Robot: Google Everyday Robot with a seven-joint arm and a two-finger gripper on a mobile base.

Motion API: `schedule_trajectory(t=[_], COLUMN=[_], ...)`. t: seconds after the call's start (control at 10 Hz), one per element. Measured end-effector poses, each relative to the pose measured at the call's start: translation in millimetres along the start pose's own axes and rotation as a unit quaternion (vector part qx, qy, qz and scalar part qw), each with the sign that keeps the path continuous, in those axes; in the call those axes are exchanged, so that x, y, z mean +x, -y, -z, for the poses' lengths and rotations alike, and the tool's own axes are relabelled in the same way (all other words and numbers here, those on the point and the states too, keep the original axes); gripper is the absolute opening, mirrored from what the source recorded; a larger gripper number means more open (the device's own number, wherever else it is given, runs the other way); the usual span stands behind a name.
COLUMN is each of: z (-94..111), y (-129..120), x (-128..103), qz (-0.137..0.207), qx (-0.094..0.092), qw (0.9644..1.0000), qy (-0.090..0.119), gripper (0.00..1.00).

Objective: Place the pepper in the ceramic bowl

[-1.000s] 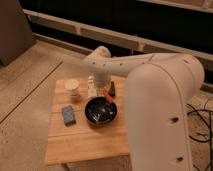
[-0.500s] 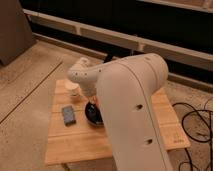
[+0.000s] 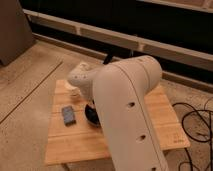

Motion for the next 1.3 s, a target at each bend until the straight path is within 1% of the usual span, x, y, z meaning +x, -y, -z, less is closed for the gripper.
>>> schedule_trajectory(t=[0.1,0.2,0.4,0.6,0.7,0.9,1.0,1.1,1.3], z=[-4,-6,-9,-11,-11,-12,-12,-11,-10], y=[3,4,6,5,5,5,4,4,6], x=[3,3,2,0,-1,-1,-4,-8,-9], qz=[-0.009,-0.013,-0.018,-0.015,-0.013,-0.011,-0.01,-0.011,-0.014], qx=[-0.001,-0.001,-0.002,-0.002,-0.001,-0.001,-0.001,-0.002,-0.003], qw=[0.9999,0.9998,0.9997,0.9998,0.9998,0.9998,0.9999,0.9999,0.9999], qy=[-0.009,-0.012,-0.015,-0.016,-0.017,-0.017,-0.014,-0.005,-0.002], gripper=[0.27,0.35,0.57,0.76,0.8,0.8,0.8,0.8,0.8])
